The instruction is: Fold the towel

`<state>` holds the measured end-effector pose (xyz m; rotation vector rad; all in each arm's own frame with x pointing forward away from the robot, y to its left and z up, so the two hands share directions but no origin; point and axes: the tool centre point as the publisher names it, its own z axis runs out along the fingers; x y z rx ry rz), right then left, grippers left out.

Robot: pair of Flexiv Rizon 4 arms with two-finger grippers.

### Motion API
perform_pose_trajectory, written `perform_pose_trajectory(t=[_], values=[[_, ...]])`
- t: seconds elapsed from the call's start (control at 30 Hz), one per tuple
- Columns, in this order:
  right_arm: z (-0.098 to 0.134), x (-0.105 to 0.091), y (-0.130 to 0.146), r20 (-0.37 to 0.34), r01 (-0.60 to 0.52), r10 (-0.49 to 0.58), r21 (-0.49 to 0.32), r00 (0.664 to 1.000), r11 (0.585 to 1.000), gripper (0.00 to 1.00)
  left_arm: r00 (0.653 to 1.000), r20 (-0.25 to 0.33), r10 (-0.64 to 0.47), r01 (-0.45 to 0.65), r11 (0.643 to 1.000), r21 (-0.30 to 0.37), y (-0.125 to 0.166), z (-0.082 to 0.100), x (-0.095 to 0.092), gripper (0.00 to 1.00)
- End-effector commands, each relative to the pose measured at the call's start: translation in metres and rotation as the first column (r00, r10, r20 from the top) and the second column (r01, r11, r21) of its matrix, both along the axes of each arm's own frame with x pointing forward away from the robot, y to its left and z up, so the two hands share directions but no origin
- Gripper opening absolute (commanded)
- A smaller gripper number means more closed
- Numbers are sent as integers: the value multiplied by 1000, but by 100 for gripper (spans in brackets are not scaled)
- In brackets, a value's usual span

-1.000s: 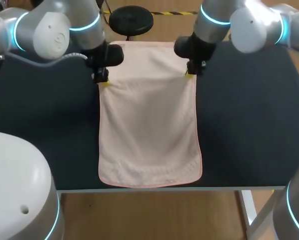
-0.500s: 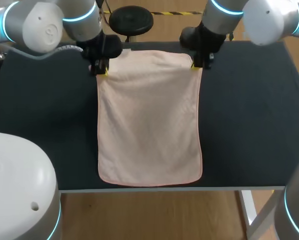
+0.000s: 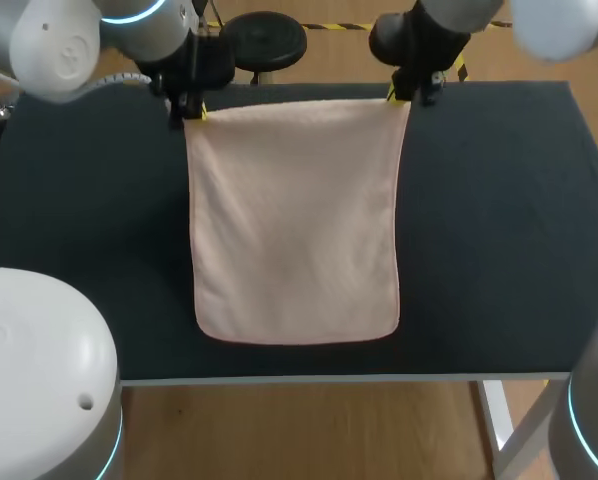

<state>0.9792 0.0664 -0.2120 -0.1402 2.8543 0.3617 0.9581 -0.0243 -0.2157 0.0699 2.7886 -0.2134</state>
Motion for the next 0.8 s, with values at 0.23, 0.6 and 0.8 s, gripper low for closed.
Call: perform_pose_trajectory(t=[0.23, 0.6, 0.8], values=[[39, 12, -4, 51, -70, 69, 28, 996, 997, 0, 999, 47, -8, 8, 1000, 16, -6, 48, 16, 0], [75, 37, -2, 112, -122, 120, 13, 986, 992, 0, 995, 89, -49, 47, 999, 25, -19, 82, 45, 0], [93, 61, -5, 137, -138, 134, 18, 981, 990, 0, 990, 133, -45, 39, 998, 48, -19, 96, 68, 0]])
